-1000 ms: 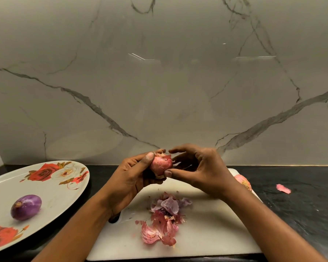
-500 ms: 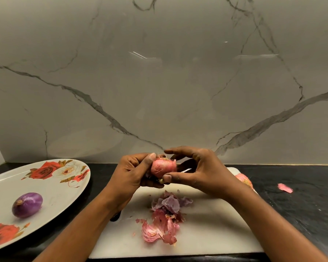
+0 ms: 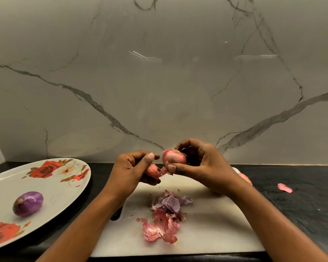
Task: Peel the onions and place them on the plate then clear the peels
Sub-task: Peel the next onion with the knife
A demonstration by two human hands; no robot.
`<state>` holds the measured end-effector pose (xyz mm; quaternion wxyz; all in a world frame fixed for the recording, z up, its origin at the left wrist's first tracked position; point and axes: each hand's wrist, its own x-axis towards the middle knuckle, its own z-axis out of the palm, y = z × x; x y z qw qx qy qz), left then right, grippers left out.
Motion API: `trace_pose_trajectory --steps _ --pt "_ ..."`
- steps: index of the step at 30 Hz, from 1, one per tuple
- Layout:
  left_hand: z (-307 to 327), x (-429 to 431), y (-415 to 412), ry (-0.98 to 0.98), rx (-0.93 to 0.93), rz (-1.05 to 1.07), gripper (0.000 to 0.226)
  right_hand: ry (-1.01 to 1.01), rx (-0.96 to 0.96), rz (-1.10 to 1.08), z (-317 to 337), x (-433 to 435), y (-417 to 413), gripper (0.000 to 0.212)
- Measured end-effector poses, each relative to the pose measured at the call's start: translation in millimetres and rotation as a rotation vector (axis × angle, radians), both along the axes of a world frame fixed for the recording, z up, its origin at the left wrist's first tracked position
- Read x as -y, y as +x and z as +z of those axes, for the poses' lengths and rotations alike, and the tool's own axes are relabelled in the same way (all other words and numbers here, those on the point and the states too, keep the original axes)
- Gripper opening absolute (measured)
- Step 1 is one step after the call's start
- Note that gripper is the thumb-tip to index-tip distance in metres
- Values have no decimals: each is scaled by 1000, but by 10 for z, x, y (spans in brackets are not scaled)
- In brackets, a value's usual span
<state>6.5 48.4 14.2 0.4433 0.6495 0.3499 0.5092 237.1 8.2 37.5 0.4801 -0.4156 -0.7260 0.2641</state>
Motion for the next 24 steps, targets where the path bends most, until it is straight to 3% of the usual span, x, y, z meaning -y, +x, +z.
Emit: trace_pose_trajectory --steps 5,8,13,18,21,24 --pt "-1 45 -12 22 -164 -109 17 -8 -55 8 -19 -46 9 51" --pt "3 55 -37 12 -133 -181 18 -26 -32 23 -39 -55 -3 49" --pt "44 69 -12 -84 -36 -233 41 -1 7 26 -30 -46 -22 38" --pt "39 73 7 -139 -7 -302 43 -4 126 43 -88 -63 -65 38" --pt "54 92 -9 -164 48 -338 36 63 108 19 -73 -47 -63 26" --pt "57 120 -8 -160 43 -383 38 126 123 -29 -49 -42 -36 31"
